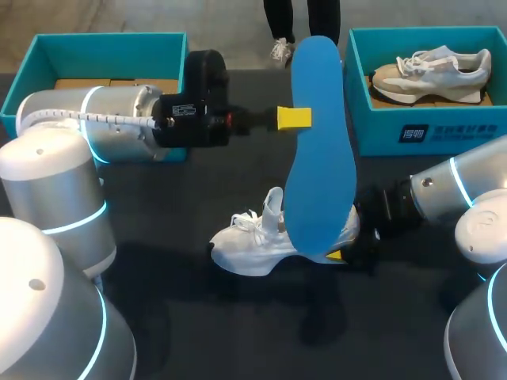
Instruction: Take the shoe out of the shoebox, open the shoe tongue, remove and reinsert the insole, then place the shoe into the shoebox
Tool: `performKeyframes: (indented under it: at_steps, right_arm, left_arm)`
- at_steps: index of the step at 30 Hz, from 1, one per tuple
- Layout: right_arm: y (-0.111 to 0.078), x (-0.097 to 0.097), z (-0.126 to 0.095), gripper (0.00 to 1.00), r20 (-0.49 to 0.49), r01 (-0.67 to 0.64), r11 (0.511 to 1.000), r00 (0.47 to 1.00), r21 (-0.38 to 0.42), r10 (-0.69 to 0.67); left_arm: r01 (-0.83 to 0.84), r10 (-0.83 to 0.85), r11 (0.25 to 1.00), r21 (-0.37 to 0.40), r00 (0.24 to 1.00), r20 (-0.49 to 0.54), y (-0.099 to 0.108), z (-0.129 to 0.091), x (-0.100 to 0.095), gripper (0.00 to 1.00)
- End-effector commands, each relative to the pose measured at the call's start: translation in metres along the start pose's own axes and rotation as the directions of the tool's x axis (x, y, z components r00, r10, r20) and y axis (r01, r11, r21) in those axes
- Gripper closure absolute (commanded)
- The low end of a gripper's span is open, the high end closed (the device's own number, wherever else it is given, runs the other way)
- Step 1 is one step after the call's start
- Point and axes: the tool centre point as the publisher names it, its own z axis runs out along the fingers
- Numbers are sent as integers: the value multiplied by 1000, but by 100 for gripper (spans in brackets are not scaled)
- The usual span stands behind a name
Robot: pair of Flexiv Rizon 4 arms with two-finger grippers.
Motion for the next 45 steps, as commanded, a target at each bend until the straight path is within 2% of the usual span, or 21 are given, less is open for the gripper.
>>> performKeyframes:
  at_steps: [1, 9, 10, 11, 12, 18, 22, 31, 45]
  right_arm:
    - [-4, 0, 7, 100, 1, 0, 1000, 1000, 4, 0]
    - [-4, 0, 7, 100, 1, 0, 1000, 1000, 4, 0]
    - [-4, 0, 7, 73, 1, 0, 1000, 1000, 4, 0]
    - [-4, 0, 7, 15, 1, 0, 1000, 1000, 4, 0]
    - [-4, 0, 7, 0, 1, 0, 1000, 1000, 4, 0]
    - [-4, 0, 7, 0, 1, 0, 1000, 1000, 4, 0]
    - [1, -4, -2, 0, 1, -12, 996, 1000, 90, 12]
    - [18, -1, -12, 0, -8, -27, 976, 1000, 217, 29]
    - [29, -2, -33, 0, 34, -96, 933, 995, 348, 90]
  left_arm:
    - [-1, 1, 1000, 4, 1000, 1, 3, -1, 1, 100]
    - [-1, 1, 1000, 4, 1000, 1, 3, -1, 1, 100]
    - [-1, 1, 1000, 4, 1000, 1, 3, -1, 1, 100]
    - [-1, 1, 1000, 4, 1000, 1, 3, -1, 1, 100]
    - [-1, 1, 1000, 4, 1000, 1, 3, -1, 1, 100]
    - [-1, 1, 1000, 4, 1000, 1, 3, -1, 1, 100]
    - [-1, 1, 1000, 4, 1000, 1, 3, -1, 1, 100]
    - [-1, 1, 1000, 4, 1000, 1, 3, -1, 1, 100]
    - [-1, 1, 1000, 4, 1000, 1, 3, -1, 1, 100]
